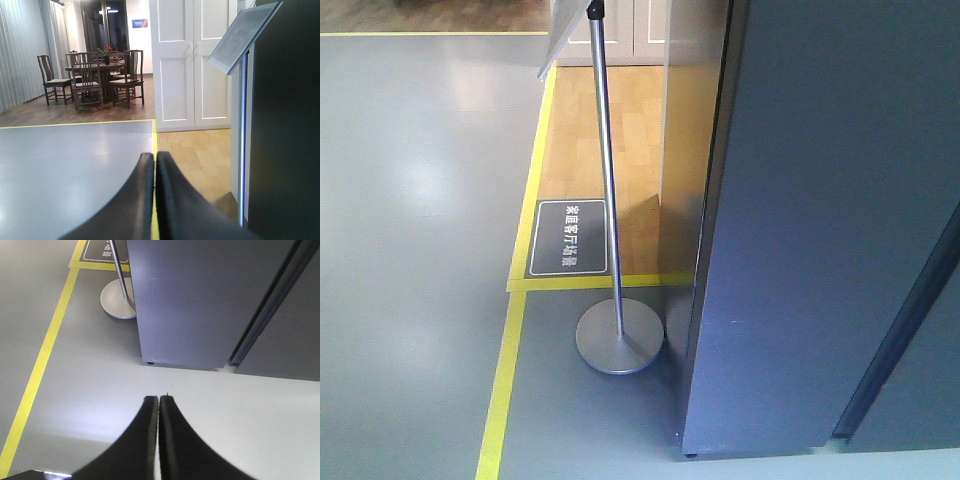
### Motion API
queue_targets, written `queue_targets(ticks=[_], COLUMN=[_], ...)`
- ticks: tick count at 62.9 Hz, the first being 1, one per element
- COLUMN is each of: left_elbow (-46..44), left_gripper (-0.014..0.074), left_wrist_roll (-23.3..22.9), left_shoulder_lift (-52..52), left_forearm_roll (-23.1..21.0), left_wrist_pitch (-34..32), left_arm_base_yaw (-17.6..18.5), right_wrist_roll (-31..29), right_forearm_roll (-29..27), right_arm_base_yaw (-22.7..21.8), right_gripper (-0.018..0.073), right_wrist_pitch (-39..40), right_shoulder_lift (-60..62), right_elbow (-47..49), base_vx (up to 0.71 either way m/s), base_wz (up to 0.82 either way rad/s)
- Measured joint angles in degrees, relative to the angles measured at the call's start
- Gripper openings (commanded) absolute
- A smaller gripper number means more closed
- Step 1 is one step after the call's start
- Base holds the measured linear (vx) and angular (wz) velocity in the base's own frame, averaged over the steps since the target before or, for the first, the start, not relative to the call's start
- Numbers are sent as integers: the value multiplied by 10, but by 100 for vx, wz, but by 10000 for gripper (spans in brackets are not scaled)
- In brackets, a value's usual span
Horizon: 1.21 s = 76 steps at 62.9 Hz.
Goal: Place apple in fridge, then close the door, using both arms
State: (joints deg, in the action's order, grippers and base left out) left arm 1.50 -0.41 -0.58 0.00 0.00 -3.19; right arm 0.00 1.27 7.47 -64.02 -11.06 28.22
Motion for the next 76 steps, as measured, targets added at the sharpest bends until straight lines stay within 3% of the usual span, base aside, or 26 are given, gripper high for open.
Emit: queue_targets(ticks=[20,32,42,56,68,76], left_elbow=[0,0,0,0,0,0], left_gripper=[-6,-6,-6,-6,-6,-6], left_wrist_roll=[0,0,0,0,0,0], left_shoulder_lift=[0,0,0,0,0,0], left_forearm_roll=[0,0,0,0,0,0], left_wrist_pitch=[0,0,0,0,0,0], left_arm_base_yaw=[1,1,1,1,1,1], right_wrist_roll=[0,0,0,4,11,11], right_forearm_roll=[3,19,28,29,-8,-25], right_arm_base_yaw=[0,0,0,-27,-52,-57], right_gripper=[-4,-4,-4,-4,-4,-4], right_wrist_pitch=[2,56,219,472,568,607], right_shoulder_lift=[0,18,49,102,117,117], right_elbow=[0,-1,-51,-201,-291,-298], base_vx=[0,0,0,0,0,0], base_wz=[0,0,0,0,0,0])
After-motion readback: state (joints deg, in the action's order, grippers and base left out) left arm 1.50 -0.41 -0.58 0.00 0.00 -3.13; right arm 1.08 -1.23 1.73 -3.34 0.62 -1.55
